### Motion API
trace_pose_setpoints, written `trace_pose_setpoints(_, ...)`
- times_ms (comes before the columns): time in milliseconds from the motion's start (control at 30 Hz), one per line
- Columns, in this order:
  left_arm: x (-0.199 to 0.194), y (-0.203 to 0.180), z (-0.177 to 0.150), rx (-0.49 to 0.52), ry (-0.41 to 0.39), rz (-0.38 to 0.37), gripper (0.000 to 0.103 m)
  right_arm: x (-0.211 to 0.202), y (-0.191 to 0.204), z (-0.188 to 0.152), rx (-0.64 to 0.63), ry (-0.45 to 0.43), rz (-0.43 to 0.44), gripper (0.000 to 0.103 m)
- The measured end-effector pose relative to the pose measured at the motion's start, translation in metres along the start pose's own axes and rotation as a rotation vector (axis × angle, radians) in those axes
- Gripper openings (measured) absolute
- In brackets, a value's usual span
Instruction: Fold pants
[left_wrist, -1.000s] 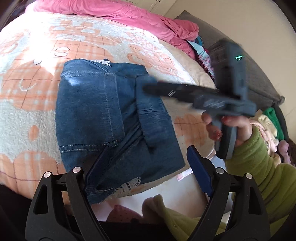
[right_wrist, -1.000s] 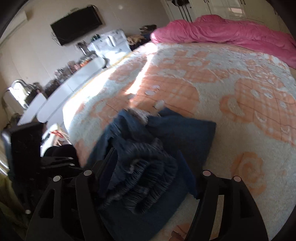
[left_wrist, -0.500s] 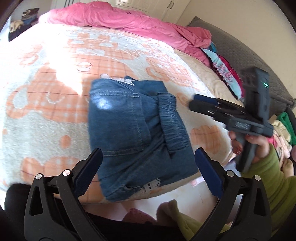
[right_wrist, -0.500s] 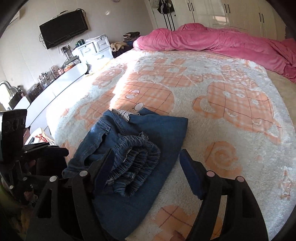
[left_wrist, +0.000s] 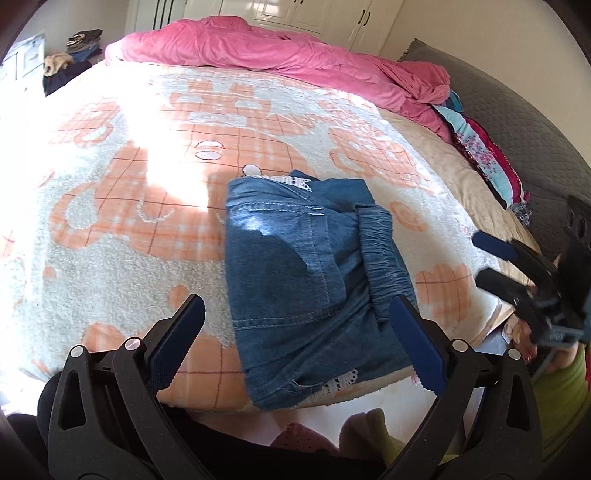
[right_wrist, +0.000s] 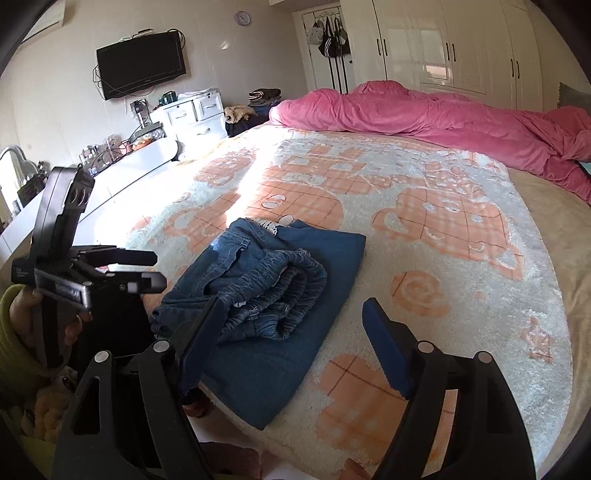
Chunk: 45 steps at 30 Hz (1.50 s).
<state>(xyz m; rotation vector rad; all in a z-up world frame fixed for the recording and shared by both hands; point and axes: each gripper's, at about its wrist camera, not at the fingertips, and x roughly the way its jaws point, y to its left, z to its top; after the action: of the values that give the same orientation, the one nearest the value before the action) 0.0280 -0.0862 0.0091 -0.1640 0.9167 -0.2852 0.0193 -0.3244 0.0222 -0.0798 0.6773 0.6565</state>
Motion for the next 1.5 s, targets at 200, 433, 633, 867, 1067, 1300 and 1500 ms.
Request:
trace_pose_setpoints(200,0.002,0.033,0.017,-0.122,-0.003,-0.070,0.093,-0.002,0.046,-0.016,-0.176,0.022,0.064,0.076)
trace_pose_setpoints(433,0.023,0.043,0.047,-0.098,0.057,-0.021,0.093,0.023,0.102,-0.031,-0.358,0.060,0.148,0.076)
trace_pose_setpoints(633,0.051,0.030,0.063,-0.022,0.129,0.006,0.093,0.050,0.132,-0.024,-0.522,0.062,0.122,0.066)
trace_pose_setpoints(867,0.081,0.021,0.067,0.016,0.196,-0.024,0.093,0.096,0.143,-0.016,-0.631,0.131,0.124,0.034)
trace_pose_setpoints(1067,0.110,0.024,0.058,0.025,0.238,0.013,0.093,0.094,0.134,-0.028,-0.631,0.230,0.285,0.006)
trace_pose_setpoints(1300,0.107,0.023,0.053,0.042,0.168,0.012,0.094,0.115,0.111,-0.037,-0.475,0.246,0.249,0.007)
trace_pose_setpoints(1500,0.096,0.020,0.053,0.032,0.125,0.020,0.094,0.108,0.110,-0.036,-0.423,0.223,0.242,0.012)
